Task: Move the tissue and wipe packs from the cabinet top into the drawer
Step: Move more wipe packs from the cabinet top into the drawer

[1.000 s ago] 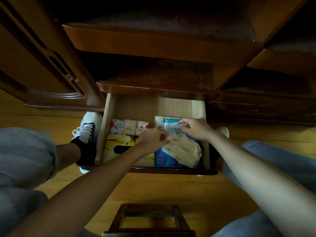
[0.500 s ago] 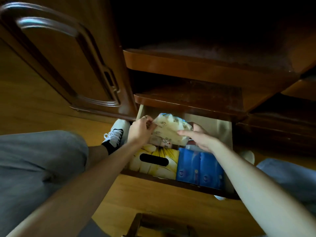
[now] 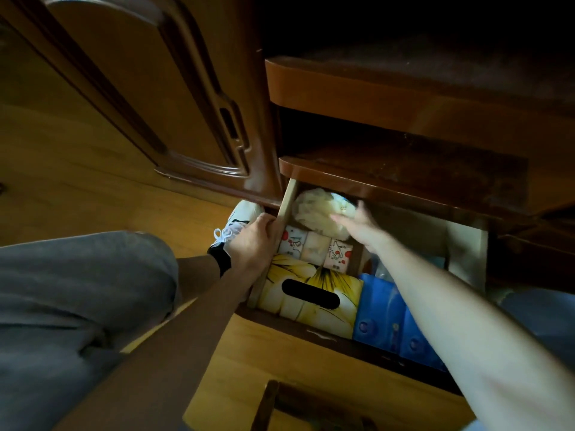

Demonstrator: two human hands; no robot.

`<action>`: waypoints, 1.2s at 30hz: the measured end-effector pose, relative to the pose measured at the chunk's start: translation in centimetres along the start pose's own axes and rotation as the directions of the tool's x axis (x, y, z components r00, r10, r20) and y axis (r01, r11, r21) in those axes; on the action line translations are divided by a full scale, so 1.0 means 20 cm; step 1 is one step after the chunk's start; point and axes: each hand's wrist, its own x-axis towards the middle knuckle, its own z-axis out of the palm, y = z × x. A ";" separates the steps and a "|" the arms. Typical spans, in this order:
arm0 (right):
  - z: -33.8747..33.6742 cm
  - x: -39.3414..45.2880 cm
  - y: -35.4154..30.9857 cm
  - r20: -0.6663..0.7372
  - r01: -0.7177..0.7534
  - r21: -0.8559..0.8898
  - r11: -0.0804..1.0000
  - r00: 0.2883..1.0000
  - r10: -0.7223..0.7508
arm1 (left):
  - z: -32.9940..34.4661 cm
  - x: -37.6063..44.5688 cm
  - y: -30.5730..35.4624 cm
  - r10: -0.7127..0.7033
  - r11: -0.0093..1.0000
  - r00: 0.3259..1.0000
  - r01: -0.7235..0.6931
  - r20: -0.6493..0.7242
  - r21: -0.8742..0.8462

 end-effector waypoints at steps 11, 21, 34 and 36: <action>0.16 0.06 0.00 -0.020 0.217 -0.483 0.848 0.966 -0.259 | -0.02 0.00 0.05 -0.017 1.000 1.000 0.017 -0.008 0.002; 0.05 -0.06 -0.05 -0.017 0.270 -0.432 0.861 0.952 -0.307 | -0.06 -0.01 0.07 -0.014 0.998 1.000 0.013 0.027 0.057; -0.61 -1.11 -0.30 -0.017 0.451 -0.492 0.745 0.850 -0.526 | -0.60 -0.20 0.80 0.456 0.847 0.890 -0.430 -0.011 0.314; -0.78 -1.35 -0.40 -0.101 0.520 -0.495 0.697 0.762 -0.640 | -0.79 -0.29 0.99 0.613 0.767 0.780 -0.548 -0.127 0.334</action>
